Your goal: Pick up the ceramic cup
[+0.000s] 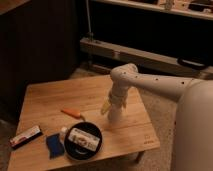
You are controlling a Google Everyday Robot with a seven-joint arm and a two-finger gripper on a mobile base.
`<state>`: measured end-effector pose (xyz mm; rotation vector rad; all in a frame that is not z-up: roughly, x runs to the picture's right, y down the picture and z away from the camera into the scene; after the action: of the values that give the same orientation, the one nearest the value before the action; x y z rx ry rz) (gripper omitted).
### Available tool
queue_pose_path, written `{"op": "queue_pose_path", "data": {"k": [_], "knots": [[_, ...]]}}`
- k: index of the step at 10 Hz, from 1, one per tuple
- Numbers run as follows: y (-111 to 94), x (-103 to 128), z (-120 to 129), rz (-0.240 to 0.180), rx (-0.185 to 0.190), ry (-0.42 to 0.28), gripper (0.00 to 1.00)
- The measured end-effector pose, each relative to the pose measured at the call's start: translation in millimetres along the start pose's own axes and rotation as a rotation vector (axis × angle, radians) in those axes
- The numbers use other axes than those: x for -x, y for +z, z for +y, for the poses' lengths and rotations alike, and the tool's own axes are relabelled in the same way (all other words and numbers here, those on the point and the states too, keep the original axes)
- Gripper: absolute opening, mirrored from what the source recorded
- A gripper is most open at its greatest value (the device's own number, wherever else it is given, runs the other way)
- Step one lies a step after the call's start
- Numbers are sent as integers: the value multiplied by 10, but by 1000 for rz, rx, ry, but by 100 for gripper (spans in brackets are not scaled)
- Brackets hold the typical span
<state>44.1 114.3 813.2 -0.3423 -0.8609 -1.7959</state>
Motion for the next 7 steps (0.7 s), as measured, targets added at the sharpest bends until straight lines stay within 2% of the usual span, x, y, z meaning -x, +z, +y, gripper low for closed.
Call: {"op": "queue_pose_path", "data": {"k": [2, 6, 7], "knots": [[60, -3, 25, 0, 5, 22, 74], [127, -32, 63, 0, 3, 43, 38], [133, -34, 66, 1, 0, 46, 35]]}}
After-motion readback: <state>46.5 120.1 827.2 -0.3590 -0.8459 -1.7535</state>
